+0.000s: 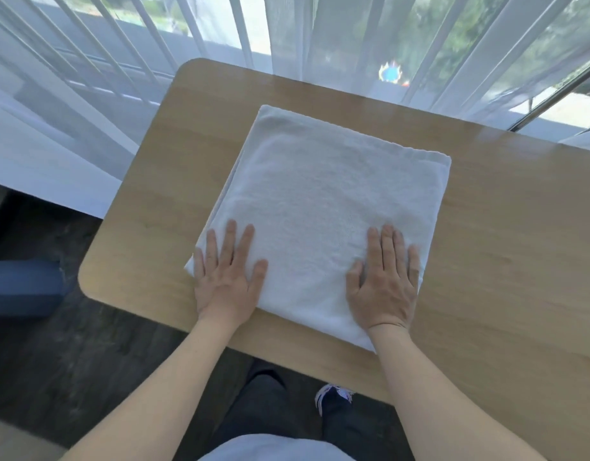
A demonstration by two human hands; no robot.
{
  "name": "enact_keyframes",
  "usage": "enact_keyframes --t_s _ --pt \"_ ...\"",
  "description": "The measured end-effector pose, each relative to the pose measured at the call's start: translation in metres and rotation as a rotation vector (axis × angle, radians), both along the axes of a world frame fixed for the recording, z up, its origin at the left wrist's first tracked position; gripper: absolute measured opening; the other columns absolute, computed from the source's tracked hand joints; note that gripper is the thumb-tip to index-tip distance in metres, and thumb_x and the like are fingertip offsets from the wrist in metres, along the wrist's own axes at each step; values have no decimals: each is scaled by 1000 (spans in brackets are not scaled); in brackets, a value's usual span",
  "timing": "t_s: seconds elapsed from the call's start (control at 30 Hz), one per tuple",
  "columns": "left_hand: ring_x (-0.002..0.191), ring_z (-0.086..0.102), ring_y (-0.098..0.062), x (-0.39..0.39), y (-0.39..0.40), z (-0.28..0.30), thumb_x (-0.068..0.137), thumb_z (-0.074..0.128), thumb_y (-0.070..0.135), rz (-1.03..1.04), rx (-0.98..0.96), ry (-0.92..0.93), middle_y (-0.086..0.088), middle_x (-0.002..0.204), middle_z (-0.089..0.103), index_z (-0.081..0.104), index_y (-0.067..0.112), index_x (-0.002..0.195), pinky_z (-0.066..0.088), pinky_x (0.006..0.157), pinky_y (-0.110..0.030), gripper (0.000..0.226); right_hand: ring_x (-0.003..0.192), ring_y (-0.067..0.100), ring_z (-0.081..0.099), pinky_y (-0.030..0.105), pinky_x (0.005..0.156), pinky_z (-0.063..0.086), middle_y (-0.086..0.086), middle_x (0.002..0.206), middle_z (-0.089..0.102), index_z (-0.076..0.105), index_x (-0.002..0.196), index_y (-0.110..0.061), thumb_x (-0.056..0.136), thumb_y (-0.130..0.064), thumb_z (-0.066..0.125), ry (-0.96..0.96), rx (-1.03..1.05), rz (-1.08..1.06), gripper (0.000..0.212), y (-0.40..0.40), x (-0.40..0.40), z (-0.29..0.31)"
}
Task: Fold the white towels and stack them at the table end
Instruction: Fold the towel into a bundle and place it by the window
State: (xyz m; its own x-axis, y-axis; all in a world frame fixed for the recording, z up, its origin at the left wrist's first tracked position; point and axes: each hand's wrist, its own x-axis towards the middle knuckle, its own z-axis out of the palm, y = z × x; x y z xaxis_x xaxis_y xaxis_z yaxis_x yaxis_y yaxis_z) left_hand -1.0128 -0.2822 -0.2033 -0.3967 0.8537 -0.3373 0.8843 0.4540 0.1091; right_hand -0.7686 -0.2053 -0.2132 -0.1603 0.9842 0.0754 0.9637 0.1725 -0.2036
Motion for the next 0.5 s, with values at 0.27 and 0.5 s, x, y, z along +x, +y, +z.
enact_keyframes --t_s 0.27,0.5 --pt "147 -34 -16 65 -2 -1 98 29 66 366 267 -338 15 162 -30 6 56 153 -4 118 -53 61 153 19 18 41 125 10 7 163 27 32 156 -16 100 -36 33 56 -36 -49 60 -11 1 9" --pt "152 -23 -17 17 70 -16 96 42 61 -130 370 -445 10 168 -7 30 45 154 6 123 -36 61 150 27 26 46 124 13 14 160 33 33 155 -7 103 -34 34 111 -81 -490 58 -46 -33 17"
